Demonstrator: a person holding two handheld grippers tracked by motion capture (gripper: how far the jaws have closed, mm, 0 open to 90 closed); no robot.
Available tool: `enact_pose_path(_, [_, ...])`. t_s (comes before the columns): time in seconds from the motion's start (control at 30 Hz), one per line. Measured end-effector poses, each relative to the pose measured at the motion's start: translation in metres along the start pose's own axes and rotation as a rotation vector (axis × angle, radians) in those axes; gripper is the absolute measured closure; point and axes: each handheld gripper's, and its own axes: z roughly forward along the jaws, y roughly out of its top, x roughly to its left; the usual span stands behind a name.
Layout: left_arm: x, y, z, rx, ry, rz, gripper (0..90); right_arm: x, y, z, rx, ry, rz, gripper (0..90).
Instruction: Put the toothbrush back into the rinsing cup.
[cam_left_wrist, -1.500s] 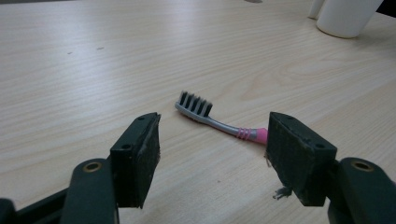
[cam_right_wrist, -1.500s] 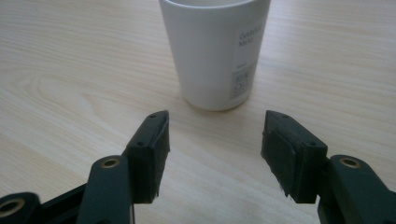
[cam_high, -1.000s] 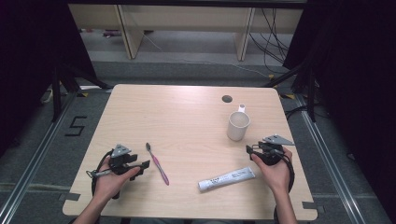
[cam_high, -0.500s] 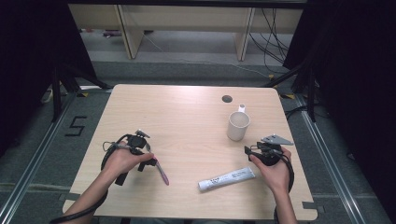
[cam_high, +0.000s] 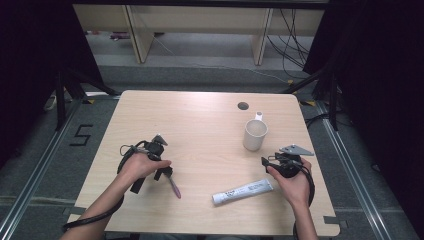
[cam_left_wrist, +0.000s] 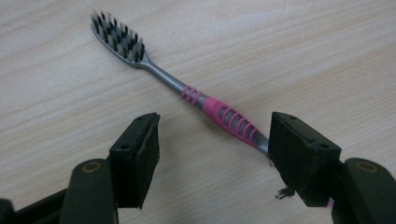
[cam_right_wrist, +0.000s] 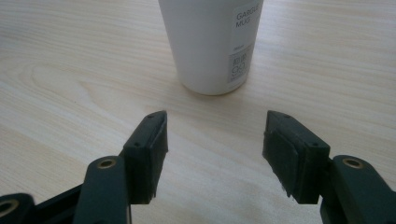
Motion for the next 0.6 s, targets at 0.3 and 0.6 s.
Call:
enact_pose_path(0.3, [-0.0023, 0.0043, 0.0049, 0.006, 0.017, 0.047, 37.9, -0.0011, -0.0005, -0.0006, 0.005, -0.005, -0.006, 40.8])
enact_pose_path(0.6, [-0.0070, 0.0059, 0.0081, 0.029, 0.019, 0.059, 44.6, -0.0033, 0.0003, -0.0019, 0.013, -0.021, -0.043, 40.8])
